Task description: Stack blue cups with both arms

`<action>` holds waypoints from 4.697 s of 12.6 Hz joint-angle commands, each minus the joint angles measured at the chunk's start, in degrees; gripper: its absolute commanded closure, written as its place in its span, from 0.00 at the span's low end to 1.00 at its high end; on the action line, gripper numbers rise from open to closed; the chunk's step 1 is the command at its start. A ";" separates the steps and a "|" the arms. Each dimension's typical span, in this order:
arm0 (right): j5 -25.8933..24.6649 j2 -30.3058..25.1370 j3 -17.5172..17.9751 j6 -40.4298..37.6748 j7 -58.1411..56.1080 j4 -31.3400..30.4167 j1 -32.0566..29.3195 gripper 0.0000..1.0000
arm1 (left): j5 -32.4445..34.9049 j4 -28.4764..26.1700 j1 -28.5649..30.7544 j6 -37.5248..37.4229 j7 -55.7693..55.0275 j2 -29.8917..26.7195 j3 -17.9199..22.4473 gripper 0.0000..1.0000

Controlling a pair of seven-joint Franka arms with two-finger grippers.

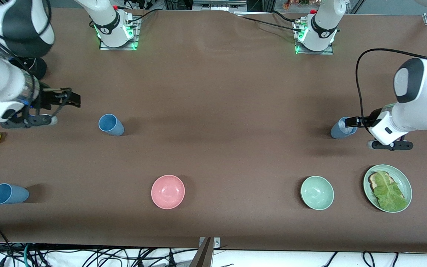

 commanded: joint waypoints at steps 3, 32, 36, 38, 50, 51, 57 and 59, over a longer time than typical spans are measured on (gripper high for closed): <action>0.37 -0.98 0.24 16.16 0.13 -14.68 -0.24 0.00 | -1.55 -16.73 0.23 16.15 -1.57 -5.20 -1.68 0.00; 5.03 7.73 -0.90 32.10 -3.04 -24.98 -1.82 0.92 | 4.87 -15.97 0.67 19.34 -0.52 2.35 -1.68 0.61; 6.61 7.82 -0.81 31.84 -3.04 -24.98 -1.64 1.00 | 4.87 -16.05 0.76 19.34 -0.52 3.41 -1.59 0.93; 6.61 7.73 -0.81 31.75 -3.04 -24.89 -1.55 1.00 | 4.87 -15.97 0.67 19.17 -0.52 3.15 -1.50 1.00; 6.52 7.73 -0.90 27.27 -4.18 -19.71 -1.73 1.00 | -2.85 3.86 -10.02 6.33 -48.98 9.27 -20.49 1.00; 6.43 7.82 -0.90 26.49 -4.27 -18.92 -1.90 1.00 | -3.13 7.99 -14.14 6.42 -54.60 12.69 -20.49 1.00; 6.43 7.99 -0.90 23.67 -3.92 -16.72 -1.82 1.00 | -2.60 21.04 -24.19 9.83 -70.91 26.16 -20.05 1.00; 6.43 8.17 -0.90 23.58 -3.66 -16.46 -1.56 1.00 | -2.60 21.04 -24.81 14.40 -71.27 28.01 -19.96 1.00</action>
